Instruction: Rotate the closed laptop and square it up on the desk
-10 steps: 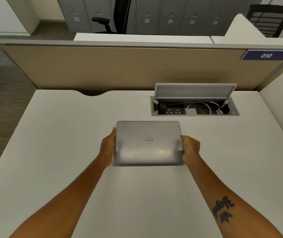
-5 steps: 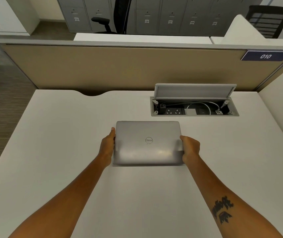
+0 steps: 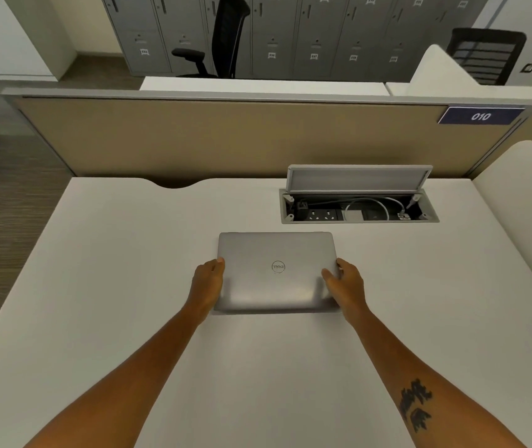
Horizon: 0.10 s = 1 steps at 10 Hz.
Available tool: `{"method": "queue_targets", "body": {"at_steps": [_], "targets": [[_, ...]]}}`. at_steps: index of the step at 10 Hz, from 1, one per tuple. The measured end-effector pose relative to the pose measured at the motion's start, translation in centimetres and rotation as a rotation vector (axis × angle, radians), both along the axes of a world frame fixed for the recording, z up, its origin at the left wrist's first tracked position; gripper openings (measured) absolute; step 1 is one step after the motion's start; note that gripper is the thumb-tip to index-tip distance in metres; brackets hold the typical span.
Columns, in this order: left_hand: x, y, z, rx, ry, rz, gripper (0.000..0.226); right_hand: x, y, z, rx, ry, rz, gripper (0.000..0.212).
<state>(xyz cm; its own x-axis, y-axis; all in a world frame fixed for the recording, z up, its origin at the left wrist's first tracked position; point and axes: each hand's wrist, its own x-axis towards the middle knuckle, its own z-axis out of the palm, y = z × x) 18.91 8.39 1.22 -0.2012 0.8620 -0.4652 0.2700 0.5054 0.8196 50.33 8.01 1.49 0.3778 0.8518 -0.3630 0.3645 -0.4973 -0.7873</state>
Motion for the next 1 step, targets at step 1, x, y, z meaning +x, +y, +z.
{"method": "queue_targets", "body": {"at_steps": [1], "targets": [[-0.7,-1.07,0.4,0.063,0.311,-0.087,0.081,-0.29,-0.71,0.01,0.095,-0.25,0.184,0.062]]}}
